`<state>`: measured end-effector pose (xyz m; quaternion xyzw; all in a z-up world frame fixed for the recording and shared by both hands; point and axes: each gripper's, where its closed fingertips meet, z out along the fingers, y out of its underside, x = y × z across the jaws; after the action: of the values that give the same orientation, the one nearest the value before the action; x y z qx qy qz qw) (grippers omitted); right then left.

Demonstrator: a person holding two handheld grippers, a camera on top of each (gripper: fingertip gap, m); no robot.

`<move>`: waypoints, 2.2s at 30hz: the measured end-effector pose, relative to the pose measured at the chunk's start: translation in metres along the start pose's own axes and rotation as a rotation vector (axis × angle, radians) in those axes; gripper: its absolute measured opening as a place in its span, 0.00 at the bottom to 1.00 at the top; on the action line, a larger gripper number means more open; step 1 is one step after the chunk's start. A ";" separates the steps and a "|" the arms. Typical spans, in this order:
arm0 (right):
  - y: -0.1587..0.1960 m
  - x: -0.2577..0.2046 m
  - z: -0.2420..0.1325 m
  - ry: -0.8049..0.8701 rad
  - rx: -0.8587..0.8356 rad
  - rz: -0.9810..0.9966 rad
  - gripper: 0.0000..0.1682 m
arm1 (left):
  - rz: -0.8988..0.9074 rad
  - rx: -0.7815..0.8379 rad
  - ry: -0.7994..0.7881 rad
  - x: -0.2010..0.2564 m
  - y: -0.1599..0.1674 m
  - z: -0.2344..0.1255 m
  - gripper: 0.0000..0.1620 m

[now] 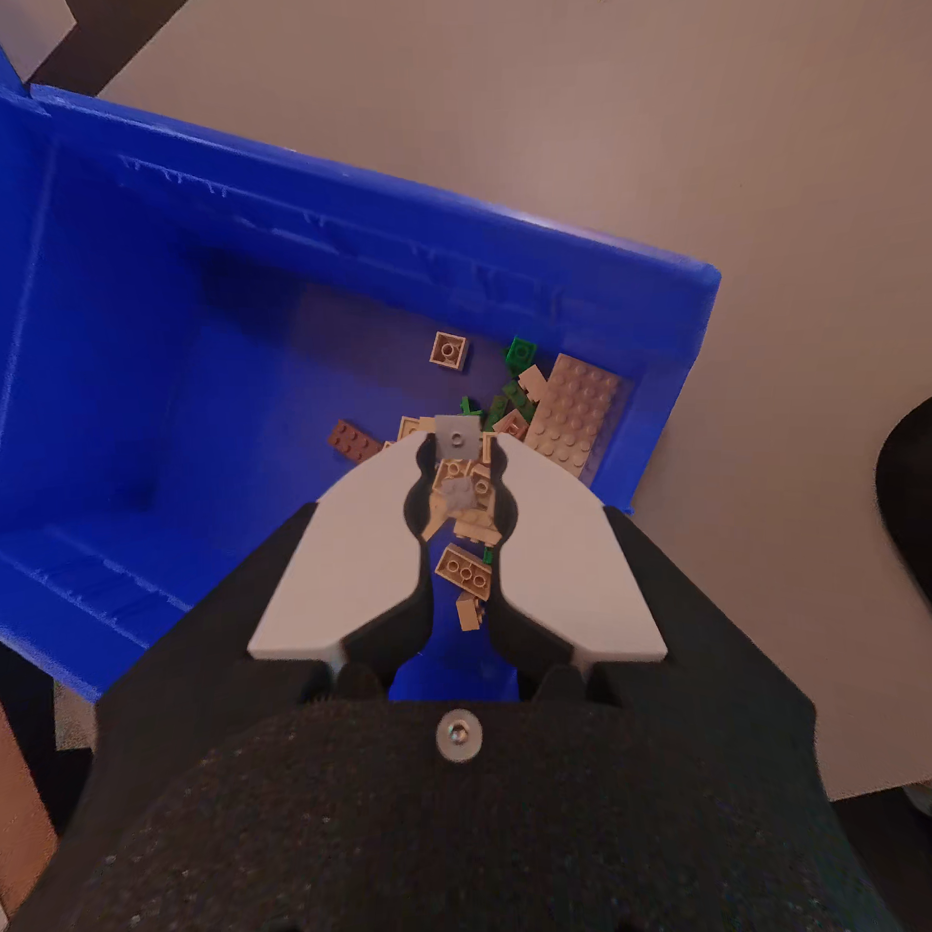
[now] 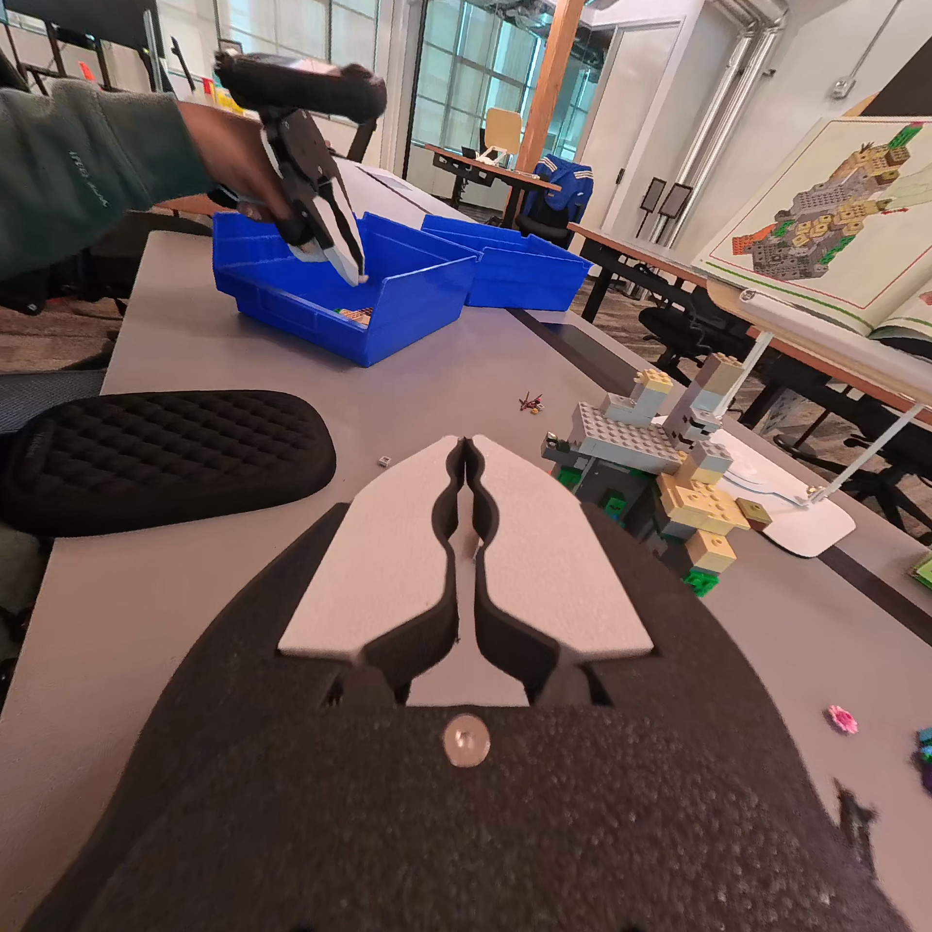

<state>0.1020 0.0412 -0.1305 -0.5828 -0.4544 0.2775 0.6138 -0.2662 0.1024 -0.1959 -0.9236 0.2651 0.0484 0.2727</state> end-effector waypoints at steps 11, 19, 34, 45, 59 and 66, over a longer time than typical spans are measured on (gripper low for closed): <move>0.006 0.000 0.002 0.002 -0.024 -0.006 0.00 | 0.025 0.017 -0.016 0.003 -0.002 -0.002 0.21; 0.009 -0.001 0.004 -0.002 -0.038 -0.002 0.00 | 0.160 0.277 0.283 0.109 -0.062 -0.037 0.13; 0.017 0.009 0.002 0.038 -0.079 0.015 0.00 | 0.283 0.005 0.546 0.236 -0.063 0.051 0.12; 0.049 0.044 -0.003 0.228 -0.241 0.150 0.00 | 0.285 0.139 0.434 0.214 -0.075 0.025 0.05; 0.063 0.071 -0.017 0.357 -0.289 0.211 0.00 | -0.052 0.129 -0.032 0.012 -0.018 -0.032 0.05; 0.064 0.067 -0.016 0.334 -0.288 0.213 0.00 | -0.058 0.080 -0.058 0.006 -0.005 -0.011 0.16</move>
<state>0.1574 0.1032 -0.1756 -0.7467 -0.3175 0.1730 0.5583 -0.2590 0.0966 -0.1855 -0.9175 0.2318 0.0567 0.3183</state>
